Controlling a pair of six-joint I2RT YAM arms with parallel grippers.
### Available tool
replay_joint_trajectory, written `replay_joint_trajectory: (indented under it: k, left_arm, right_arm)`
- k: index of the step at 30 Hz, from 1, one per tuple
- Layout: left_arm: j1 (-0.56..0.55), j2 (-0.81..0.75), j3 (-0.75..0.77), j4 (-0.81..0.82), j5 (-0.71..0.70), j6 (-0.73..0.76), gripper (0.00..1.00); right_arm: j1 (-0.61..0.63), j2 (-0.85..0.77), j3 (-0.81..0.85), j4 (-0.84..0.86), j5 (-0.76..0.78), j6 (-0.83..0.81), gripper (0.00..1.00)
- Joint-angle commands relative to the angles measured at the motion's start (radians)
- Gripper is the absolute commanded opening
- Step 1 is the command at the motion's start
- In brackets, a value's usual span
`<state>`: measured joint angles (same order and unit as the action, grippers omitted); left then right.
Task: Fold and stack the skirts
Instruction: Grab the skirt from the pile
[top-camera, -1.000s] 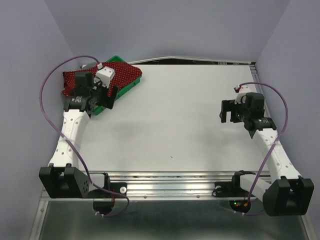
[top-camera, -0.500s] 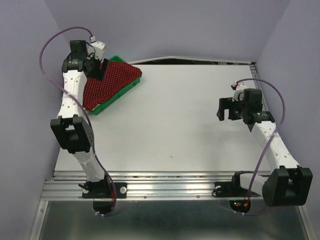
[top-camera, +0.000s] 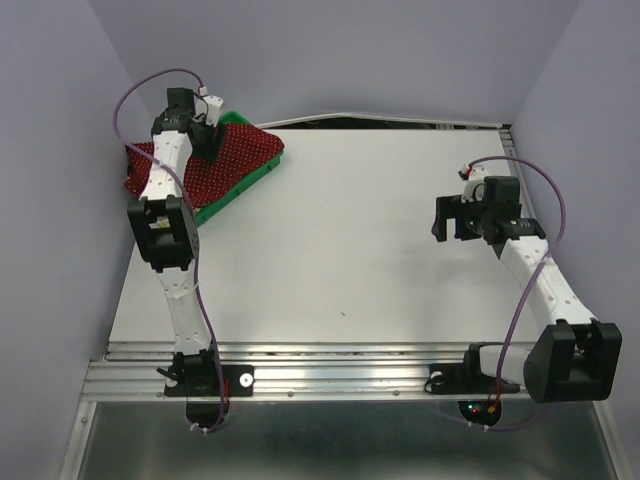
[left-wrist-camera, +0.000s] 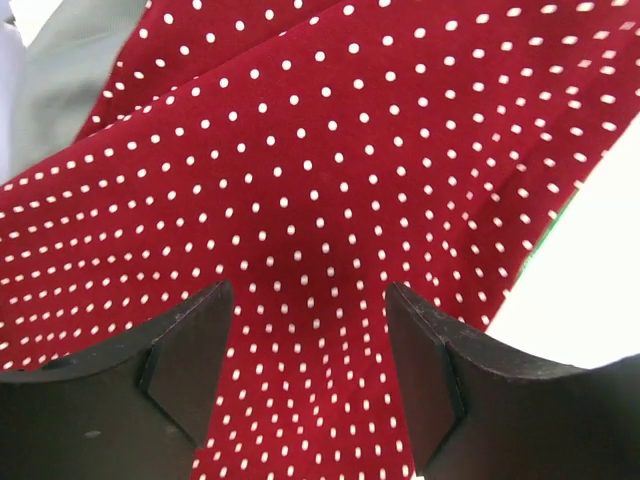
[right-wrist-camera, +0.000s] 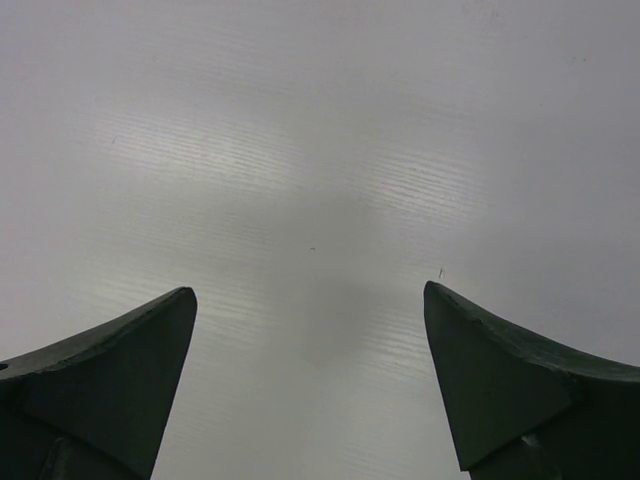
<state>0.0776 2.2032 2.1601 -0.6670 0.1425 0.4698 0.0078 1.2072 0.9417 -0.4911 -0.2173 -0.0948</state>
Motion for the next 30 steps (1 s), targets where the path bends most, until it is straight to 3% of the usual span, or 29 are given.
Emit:
replay_joint_trajectory:
  k: [1,5,7,11,13,22,30]
  left_arm:
    - [-0.007,0.009,0.067,0.06,-0.04,-0.014,0.68]
    - [-0.009,0.041,0.07,0.066,-0.058,-0.01,0.61]
    - [-0.01,0.052,0.067,0.069,-0.064,-0.01,0.46]
    - [-0.009,0.059,0.067,0.073,-0.07,-0.01,0.29]
    - [-0.01,0.05,0.067,0.081,-0.081,-0.01,0.0]
    - [-0.01,-0.095,0.078,0.057,0.002,-0.03,0.0]
    - [-0.073,-0.298,0.093,-0.012,0.175,-0.04,0.0]
  right_arm:
    - [0.004,0.011,0.062,0.006,-0.004,-0.013,1.0]
    - [0.004,0.018,0.065,0.008,0.002,-0.014,1.0]
    - [0.004,0.02,0.065,0.008,0.004,-0.014,1.0]
    - [0.004,0.025,0.065,0.011,0.009,-0.013,1.0]
    - [0.004,0.026,0.066,0.009,0.01,-0.011,1.0]
    - [0.004,0.022,0.074,0.009,0.006,-0.005,1.0]
    - [0.004,0.009,0.083,0.003,-0.004,0.006,1.0]
